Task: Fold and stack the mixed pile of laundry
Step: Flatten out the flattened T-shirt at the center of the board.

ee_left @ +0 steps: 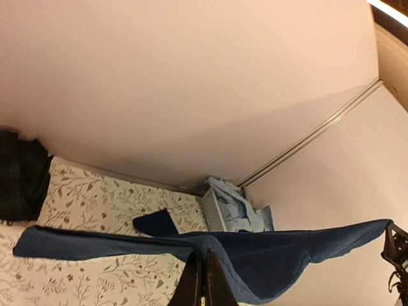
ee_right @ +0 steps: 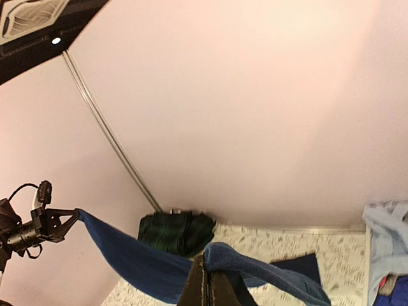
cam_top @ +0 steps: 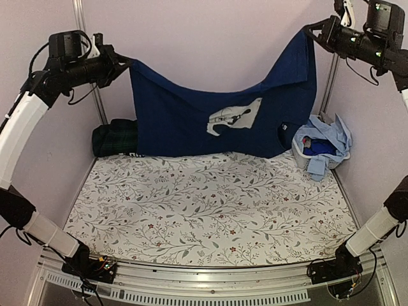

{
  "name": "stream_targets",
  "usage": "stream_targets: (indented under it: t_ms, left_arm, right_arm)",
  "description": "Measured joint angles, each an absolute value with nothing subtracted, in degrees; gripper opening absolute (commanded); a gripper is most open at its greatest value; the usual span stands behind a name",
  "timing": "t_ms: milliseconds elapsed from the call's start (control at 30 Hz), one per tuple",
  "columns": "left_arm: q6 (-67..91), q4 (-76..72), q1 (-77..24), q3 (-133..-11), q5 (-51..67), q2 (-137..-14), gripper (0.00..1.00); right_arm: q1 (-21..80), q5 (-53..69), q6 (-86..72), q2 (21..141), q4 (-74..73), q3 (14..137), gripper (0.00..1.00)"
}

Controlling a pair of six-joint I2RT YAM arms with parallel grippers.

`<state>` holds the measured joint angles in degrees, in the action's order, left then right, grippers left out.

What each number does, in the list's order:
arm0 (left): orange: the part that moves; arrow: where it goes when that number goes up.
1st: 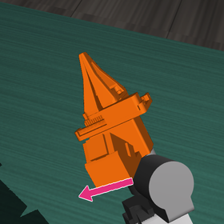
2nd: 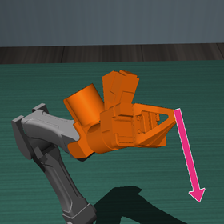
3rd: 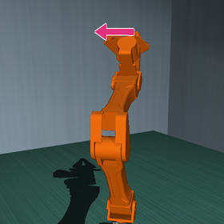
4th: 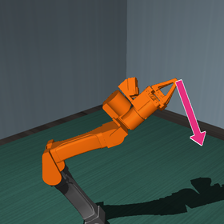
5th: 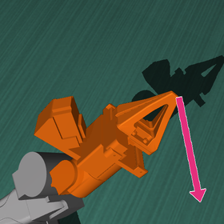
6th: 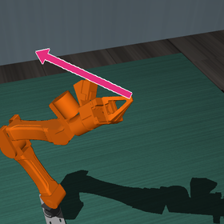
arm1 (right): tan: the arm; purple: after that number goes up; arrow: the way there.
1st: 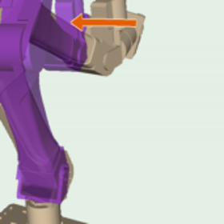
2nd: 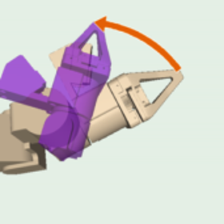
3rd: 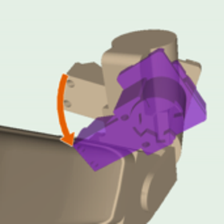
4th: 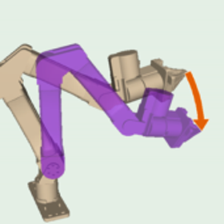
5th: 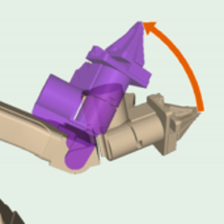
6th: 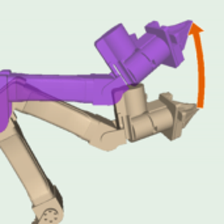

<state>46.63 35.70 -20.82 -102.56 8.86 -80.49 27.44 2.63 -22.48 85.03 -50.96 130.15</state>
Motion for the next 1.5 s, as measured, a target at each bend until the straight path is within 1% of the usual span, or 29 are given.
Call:
stream_targets:
  t_ms: [33, 100, 233, 533, 667, 800, 867, 1000, 1133, 1200, 1300, 1400, 1500]
  left_arm:
    - [45.45, 34.98, -20.82, -106.37, 9.52, -81.8, 0.0]
    - [43.22, 33.12, -20.82, -113.54, 10.96, -83.9, 0.0]
    - [40.29, 29.69, -21.02, -121.4, 14.68, -84.84, 0.0]
    - [39.9, 22.28, -22.13, -123.28, 18.94, -81.89, 0.0]
    - [40.07, 22.17, -22.13, -124.88, 18.31, -83.74, 0.0]
    - [40.29, 22.22, -21.47, -125.51, 17.67, -87.64, 0.0]
    - [40.66, 22.15, -20.67, -125.45, 17.91, -90.28, 0.0]
    - [41.43, 20.75, -18.57, -125.29, 19.38, -97.21, 0.0]
    - [42.46, 17.76, -16.67, -127.0, 21.06, -105.01, 0.0]
    - [43.29, 15.92, -15.53, -130.15, 21.89, -109.78, 0.0]
    - [44.93, 12.32, -13.39, -136.66, 22.83, -116.99, 0.0]
    - [48.38, 5.17, -10.61, -142.1, 24.56, -122.19, 0.0]
    - [51.48, -2.42, -7.73, -143.41, 26.02, -123.98, 0.0]
  right_arm:
    - [27.33, 1.63, -20.27, 86.89, -49.63, 134.93, 0.0]
    - [27.29, 0.49, -16.78, 88.29, -46.83, 139.41, 0.0]
    - [27.29, 0.82, -12.34, 87.57, -41.39, 139.59, 0.0]
    - [27.29, 2.76, -8.75, 82.39, -33.61, 138.12, 0.0]
    - [27.29, 0.58, -7.7, 81.34, -31.07, 138.12, 0.0]
    - [26.59, -3.36, -6.57, 82.96, -29.1, 137.99, 0.0]
    - [24.32, -3.88, -6.57, 84.58, -27.9, 137.34, 0.0]
    - [16.36, -2.09, -9.17, 89.27, -25.43, 134.87, 0.0]
    - [9.02, 3.29, -14.46, 95.77, -22.68, 133.8, 0.0]
    - [5.67, 6.7, -17.93, 99.31, -19.88, 133.95, 0.0]
    - [1.89, 11.57, -23.22, 104.51, -15.75, 136.62, 0.0]
    - [-1.96, 16.8, -29.87, 109.91, -8.93, 140.59, 0.0]
    - [-4.97, 20.14, -35.77, 113.62, -2.72, 144.22, 0.0]
